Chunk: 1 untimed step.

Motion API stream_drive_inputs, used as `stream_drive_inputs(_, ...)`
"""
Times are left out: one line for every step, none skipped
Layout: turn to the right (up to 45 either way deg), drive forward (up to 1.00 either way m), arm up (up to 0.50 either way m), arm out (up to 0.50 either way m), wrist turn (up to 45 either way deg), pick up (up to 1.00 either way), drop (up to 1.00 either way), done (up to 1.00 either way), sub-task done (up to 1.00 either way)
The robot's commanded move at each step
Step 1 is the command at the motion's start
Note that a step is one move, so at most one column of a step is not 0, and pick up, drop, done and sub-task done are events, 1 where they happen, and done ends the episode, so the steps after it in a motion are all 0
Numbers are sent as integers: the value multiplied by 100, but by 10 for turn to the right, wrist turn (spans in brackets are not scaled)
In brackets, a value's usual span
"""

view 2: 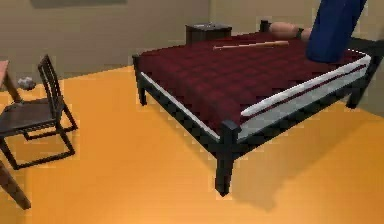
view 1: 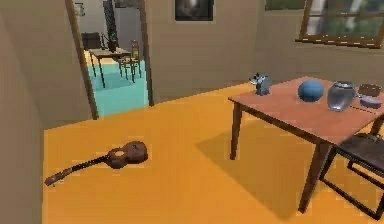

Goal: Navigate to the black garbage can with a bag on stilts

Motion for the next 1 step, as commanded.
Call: stream_drive_inputs(0,100,0,0,0,0,0,0,0)
